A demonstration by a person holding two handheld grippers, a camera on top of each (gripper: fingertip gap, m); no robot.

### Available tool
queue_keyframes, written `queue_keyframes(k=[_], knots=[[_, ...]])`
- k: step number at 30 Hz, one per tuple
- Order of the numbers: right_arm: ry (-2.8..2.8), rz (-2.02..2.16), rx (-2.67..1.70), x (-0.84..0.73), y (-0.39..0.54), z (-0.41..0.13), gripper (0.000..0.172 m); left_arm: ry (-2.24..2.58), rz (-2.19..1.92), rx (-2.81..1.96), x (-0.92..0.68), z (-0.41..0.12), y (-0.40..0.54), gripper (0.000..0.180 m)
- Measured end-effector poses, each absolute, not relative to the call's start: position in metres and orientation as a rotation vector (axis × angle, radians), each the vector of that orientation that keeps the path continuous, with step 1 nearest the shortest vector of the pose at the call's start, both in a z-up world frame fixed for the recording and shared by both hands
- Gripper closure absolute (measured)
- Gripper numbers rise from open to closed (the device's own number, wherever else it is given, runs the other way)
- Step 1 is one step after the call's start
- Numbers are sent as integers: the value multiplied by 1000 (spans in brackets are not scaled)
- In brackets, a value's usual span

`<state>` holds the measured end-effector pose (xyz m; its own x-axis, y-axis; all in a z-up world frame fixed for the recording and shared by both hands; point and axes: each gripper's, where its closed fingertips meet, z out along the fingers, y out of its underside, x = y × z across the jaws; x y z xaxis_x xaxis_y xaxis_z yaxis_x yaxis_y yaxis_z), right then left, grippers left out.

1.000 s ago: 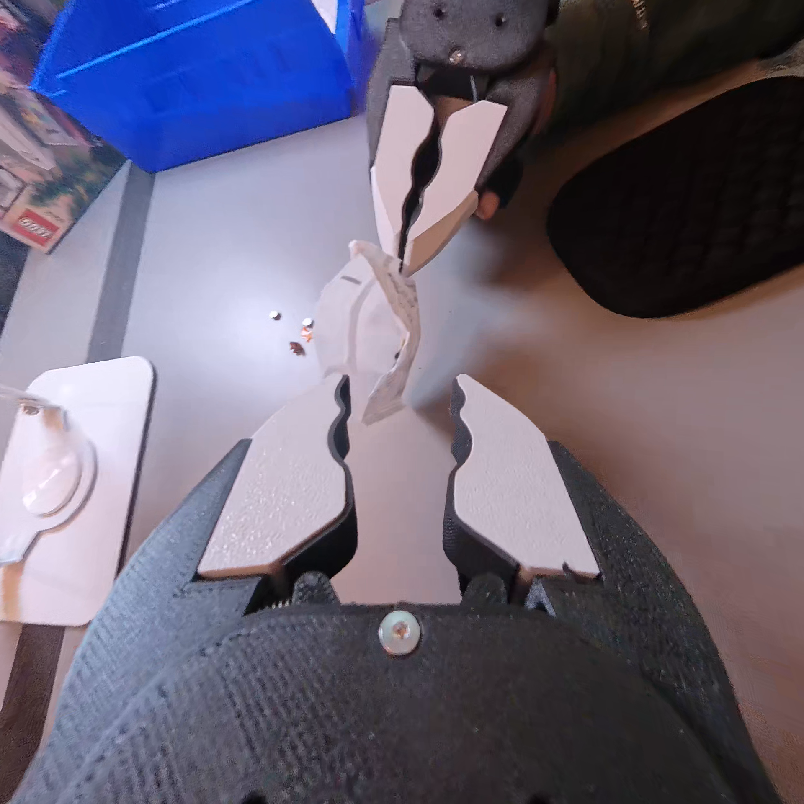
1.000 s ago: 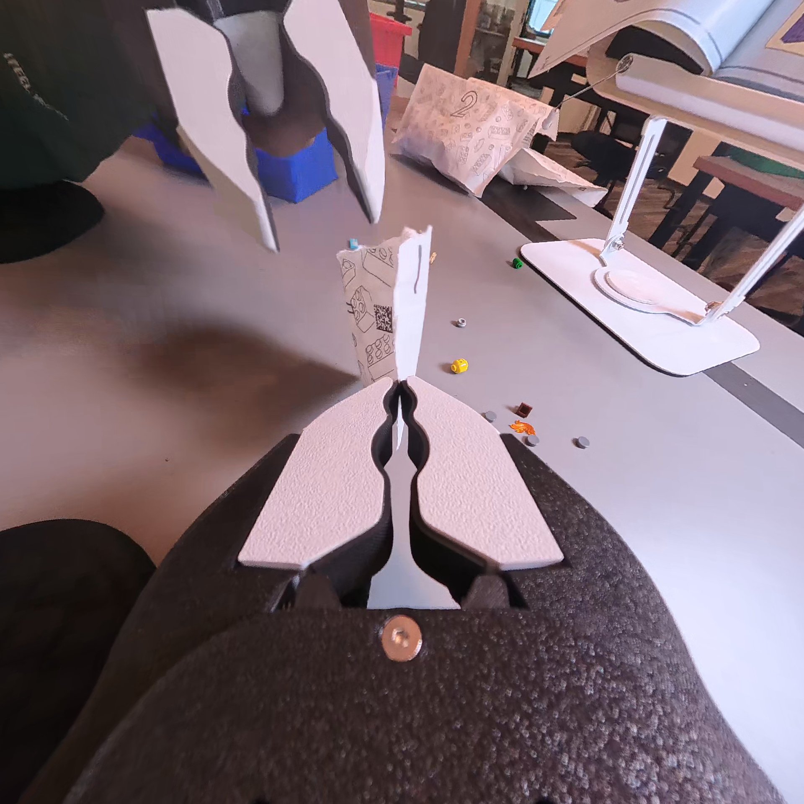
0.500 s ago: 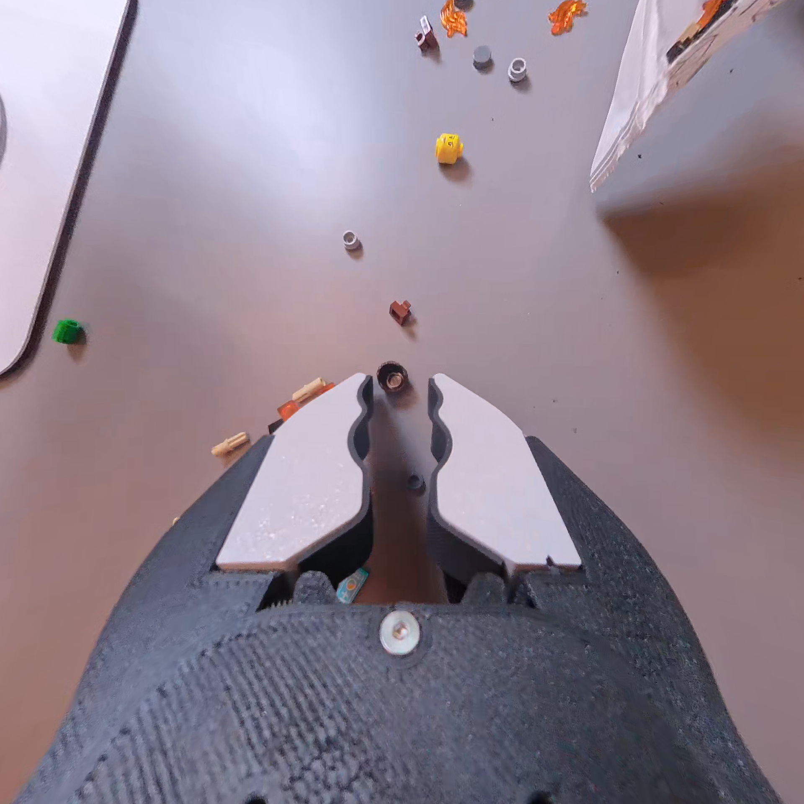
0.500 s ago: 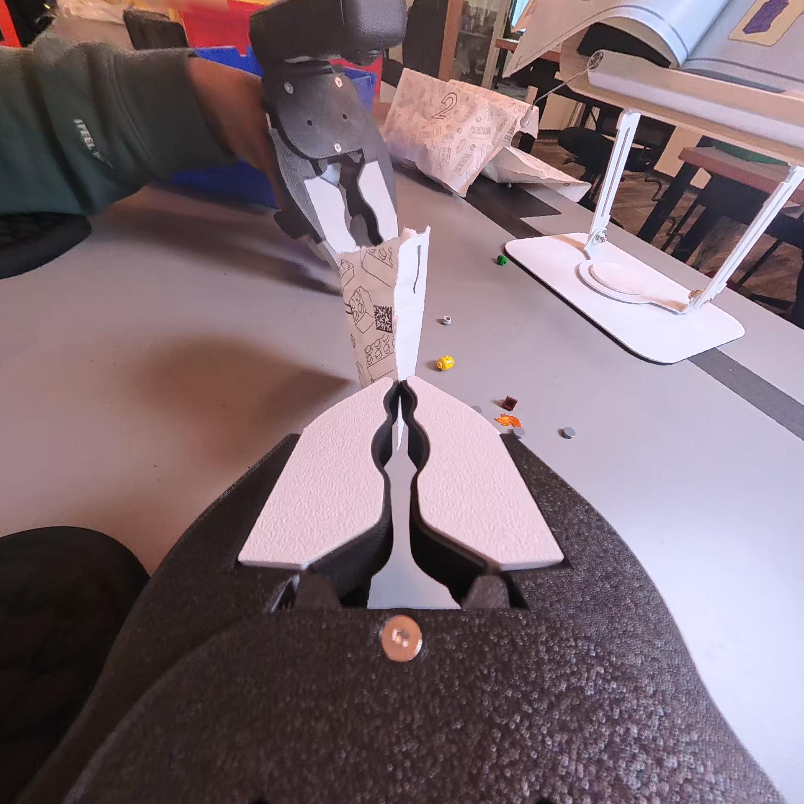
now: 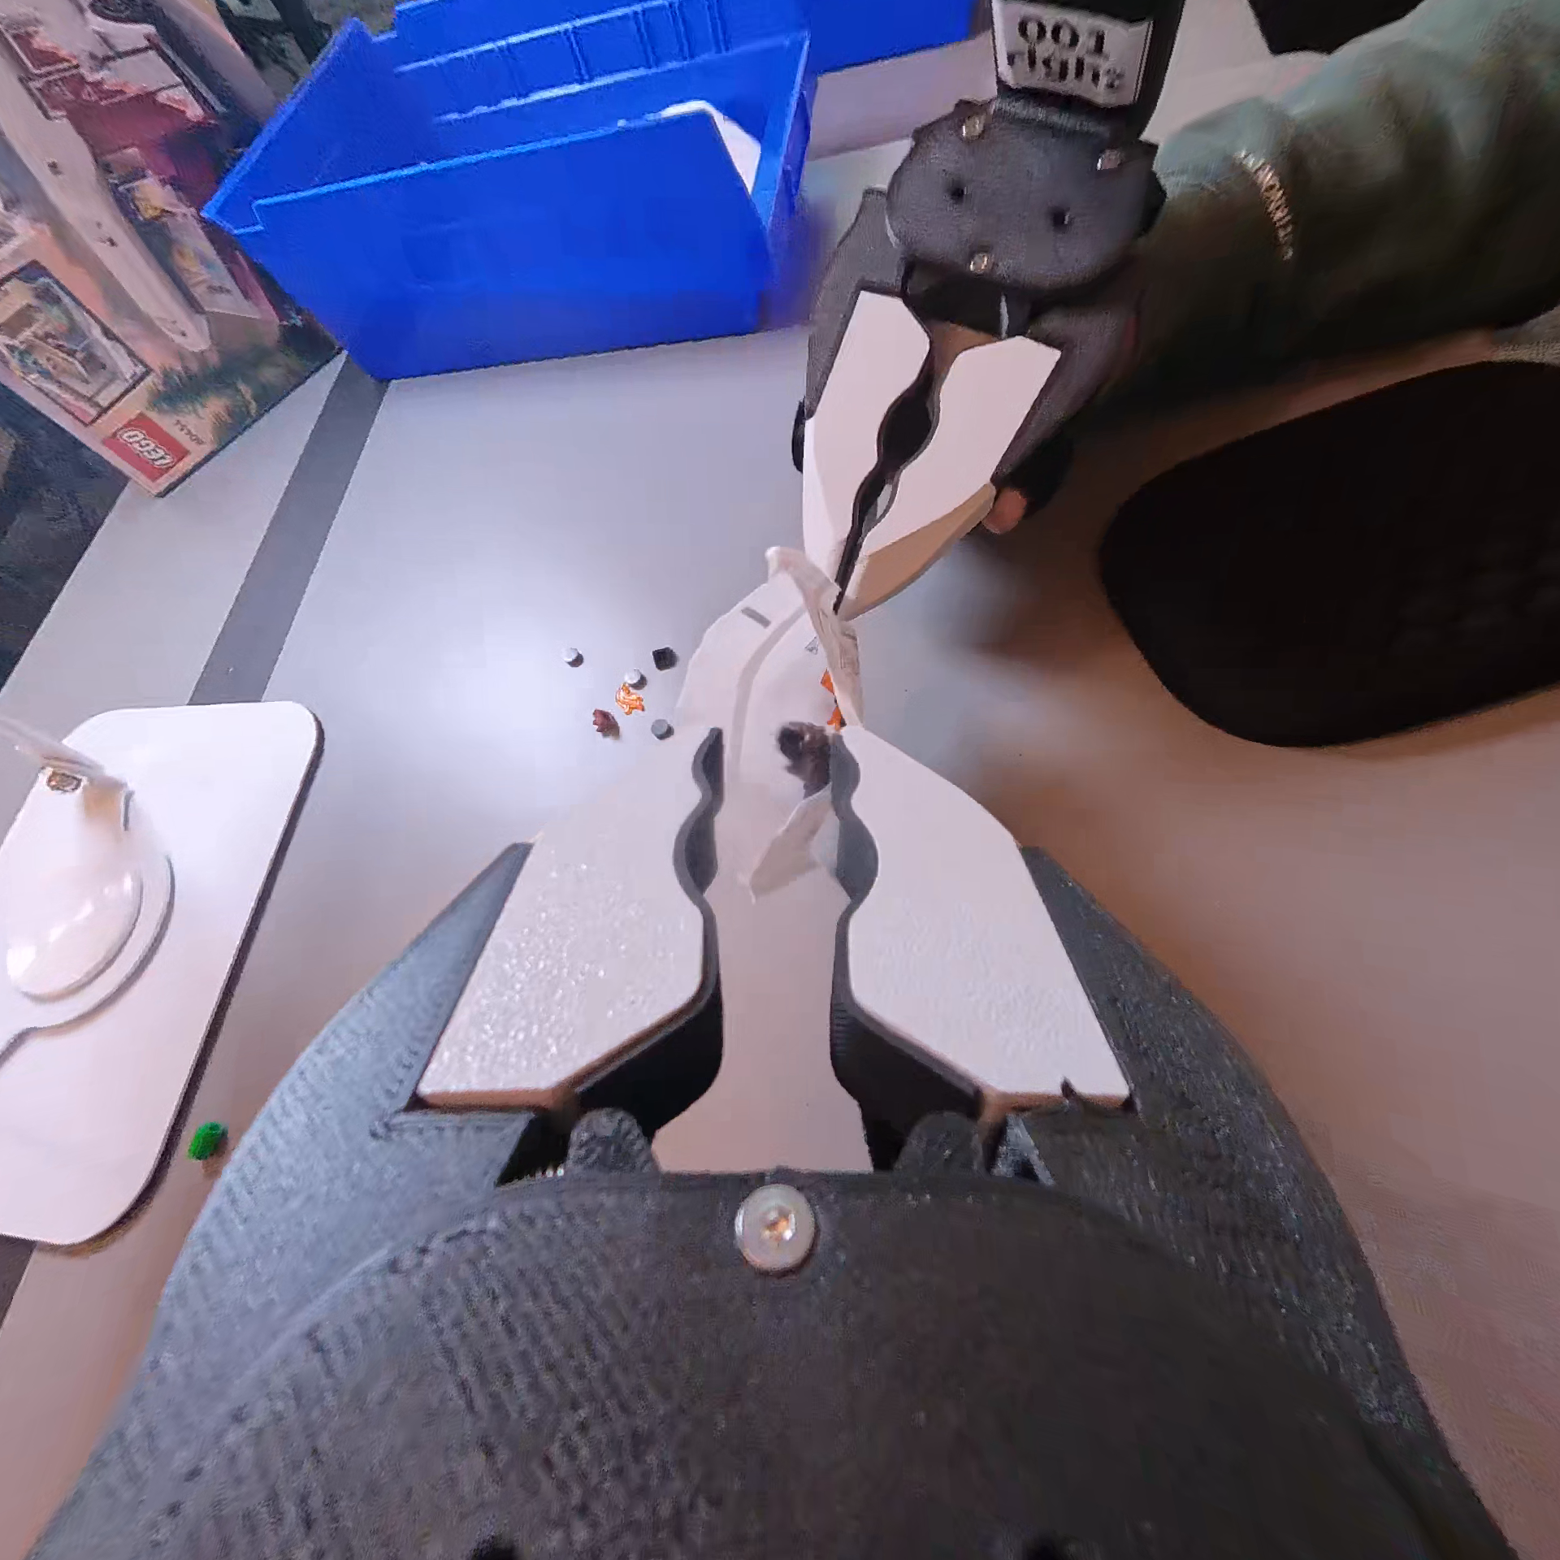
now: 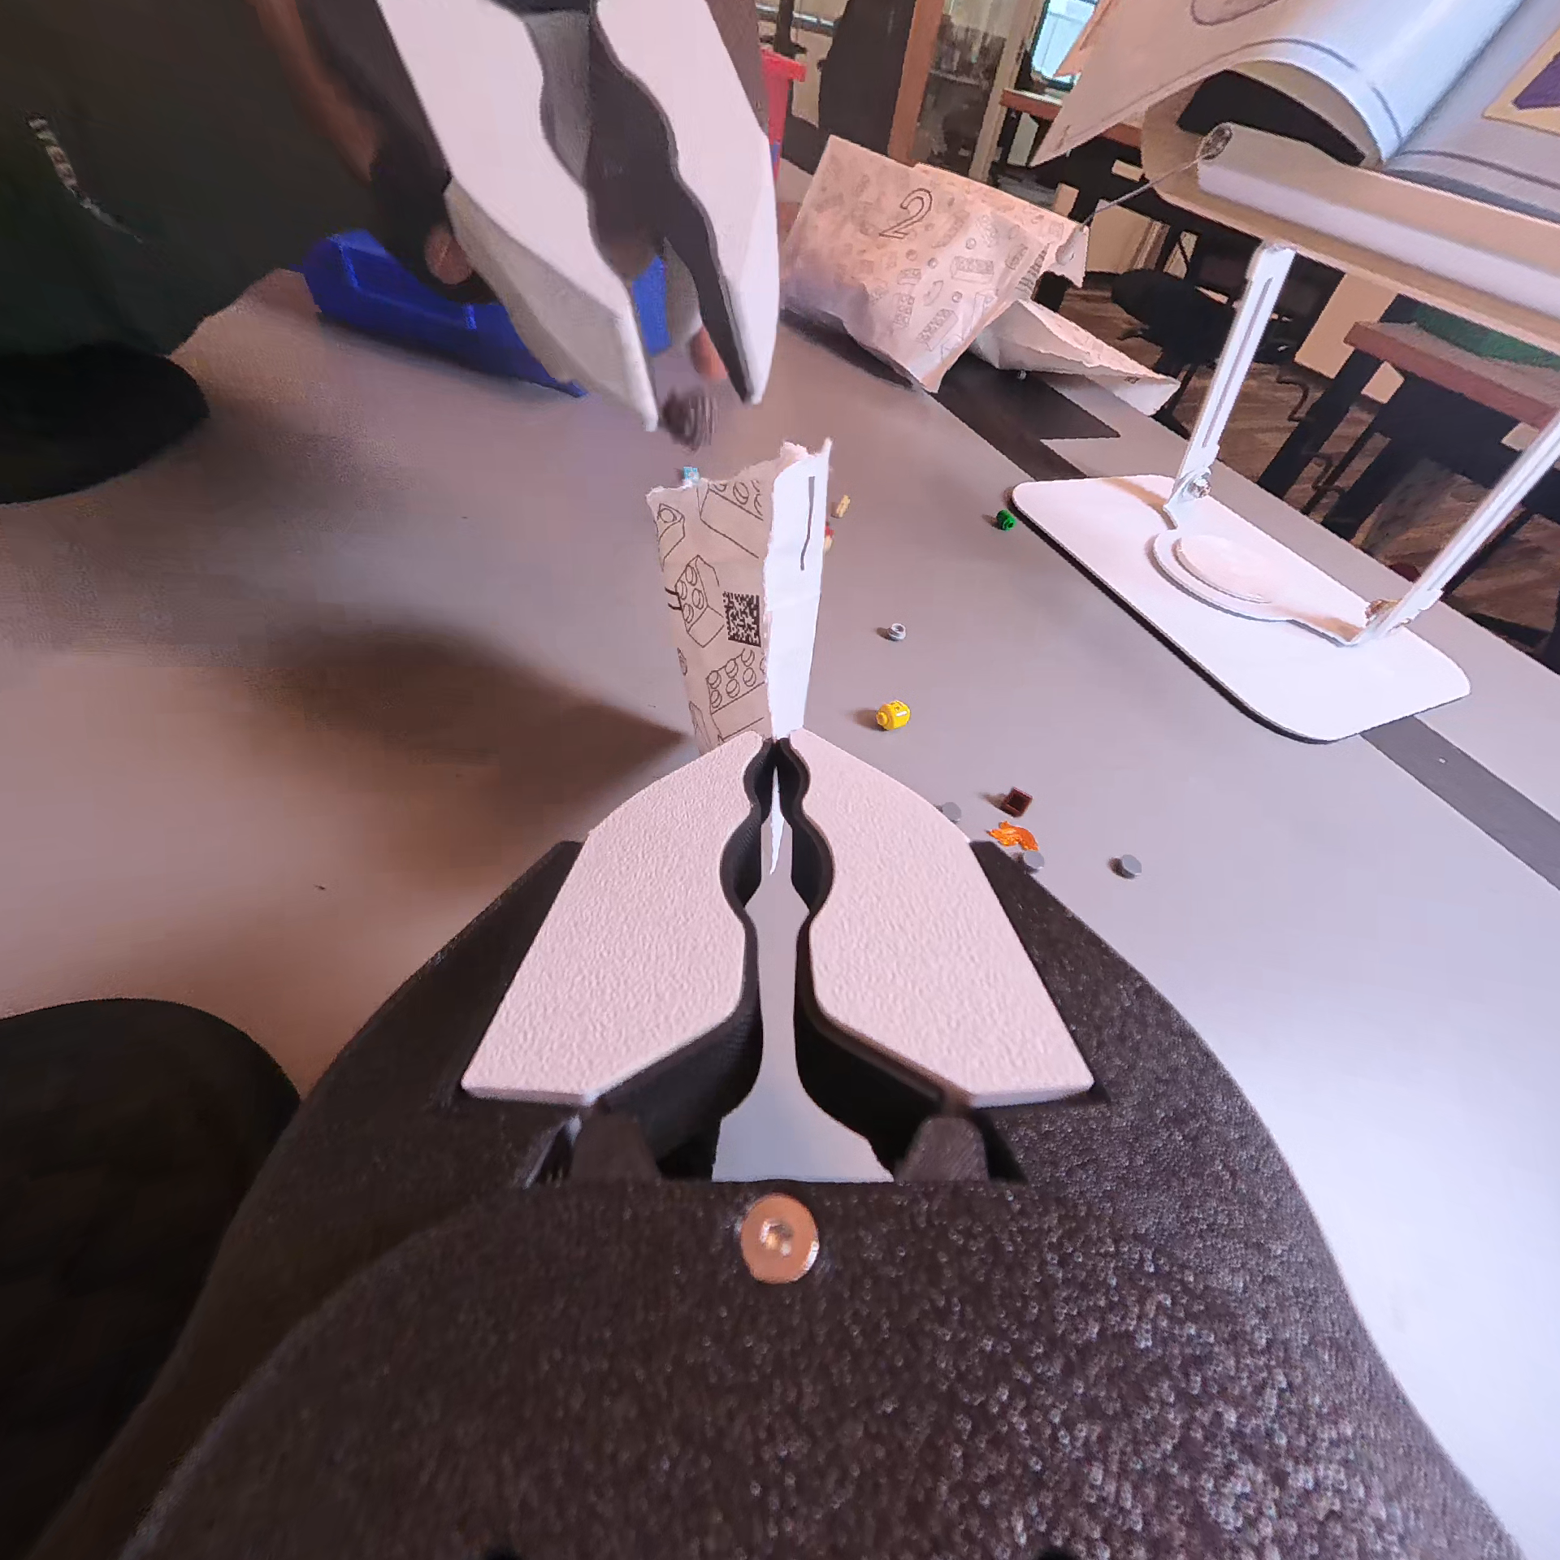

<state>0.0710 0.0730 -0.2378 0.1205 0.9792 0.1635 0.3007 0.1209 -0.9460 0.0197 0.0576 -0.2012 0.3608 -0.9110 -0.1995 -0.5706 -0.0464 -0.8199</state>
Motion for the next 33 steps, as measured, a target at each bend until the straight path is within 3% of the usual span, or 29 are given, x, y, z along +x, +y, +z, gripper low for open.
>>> queue_keyframes(k=[4, 9, 17, 23, 26, 33], knots=[[-1378, 839, -1370, 71, 72, -238, 171, 1354, -464, -1750, 20, -214, 59, 145], [-1349, 847, -1389, 74, 79, -236, 171, 1120, -378, -1869, -27, -210, 98, 150], [-1317, 858, -1406, 78, 85, -234, 171, 1074, -318, -2218, -65, -297, 116, 150], [-1323, 860, -1404, 77, 83, -234, 171, 1073, -319, -2235, -61, -306, 119, 171], [-1330, 859, -1405, 77, 82, -235, 171, 1056, -314, -2186, -59, -295, 122, 171], [-1336, 861, -1405, 76, 81, -236, 171, 1119, -616, -1738, 10, -196, 84, 168]])
